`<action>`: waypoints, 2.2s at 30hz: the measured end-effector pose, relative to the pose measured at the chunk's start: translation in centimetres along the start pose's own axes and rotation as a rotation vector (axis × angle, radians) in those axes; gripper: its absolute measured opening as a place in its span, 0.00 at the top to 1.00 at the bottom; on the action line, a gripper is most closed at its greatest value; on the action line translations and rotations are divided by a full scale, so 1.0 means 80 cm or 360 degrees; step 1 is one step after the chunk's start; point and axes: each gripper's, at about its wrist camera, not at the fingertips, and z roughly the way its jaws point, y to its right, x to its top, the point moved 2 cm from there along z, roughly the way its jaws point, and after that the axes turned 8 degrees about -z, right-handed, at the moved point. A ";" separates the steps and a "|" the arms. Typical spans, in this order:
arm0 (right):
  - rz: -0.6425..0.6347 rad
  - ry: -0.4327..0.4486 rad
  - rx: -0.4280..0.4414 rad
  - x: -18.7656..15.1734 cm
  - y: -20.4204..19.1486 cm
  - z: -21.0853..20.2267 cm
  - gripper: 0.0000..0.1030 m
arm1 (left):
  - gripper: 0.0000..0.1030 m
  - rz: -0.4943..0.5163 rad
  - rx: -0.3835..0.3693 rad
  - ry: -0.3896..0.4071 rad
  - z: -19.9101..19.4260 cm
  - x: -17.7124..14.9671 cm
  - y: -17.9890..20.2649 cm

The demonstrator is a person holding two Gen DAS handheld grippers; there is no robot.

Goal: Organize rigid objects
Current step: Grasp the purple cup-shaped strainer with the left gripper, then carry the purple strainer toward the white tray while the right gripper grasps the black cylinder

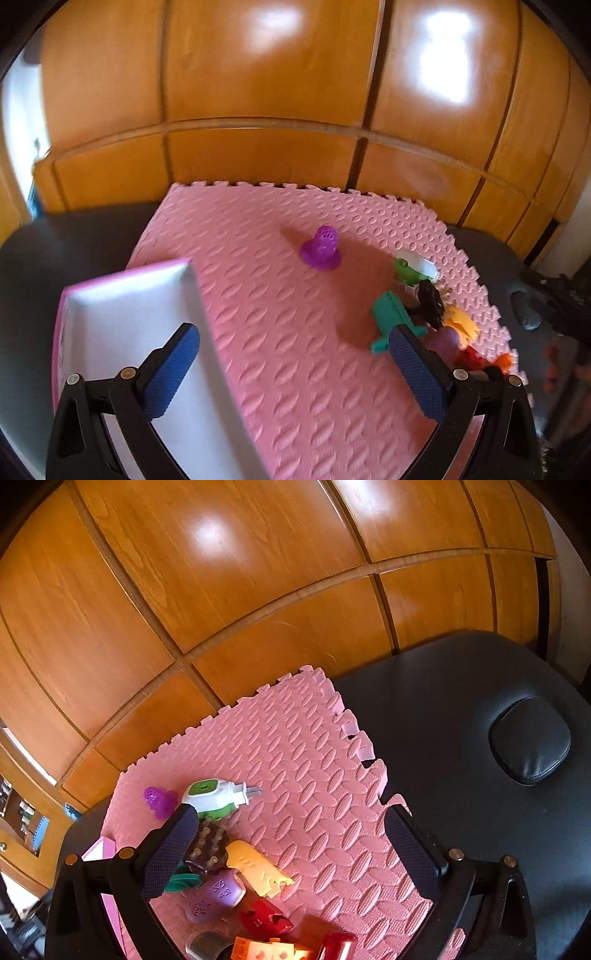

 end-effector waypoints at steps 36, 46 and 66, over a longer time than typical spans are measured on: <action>-0.0077 -0.0154 0.0001 -0.008 -0.013 0.022 0.01 | 0.68 0.0088 0.0058 -0.0176 0.145 0.048 0.057; -0.0087 -0.0196 -0.0014 -0.014 -0.013 0.028 0.05 | 0.68 0.0121 -0.0116 -0.0089 0.018 0.012 0.054; -0.0386 -0.0361 0.0316 -0.041 -0.075 0.007 0.11 | 0.68 -0.0098 -0.0060 -0.0045 -0.090 -0.093 -0.067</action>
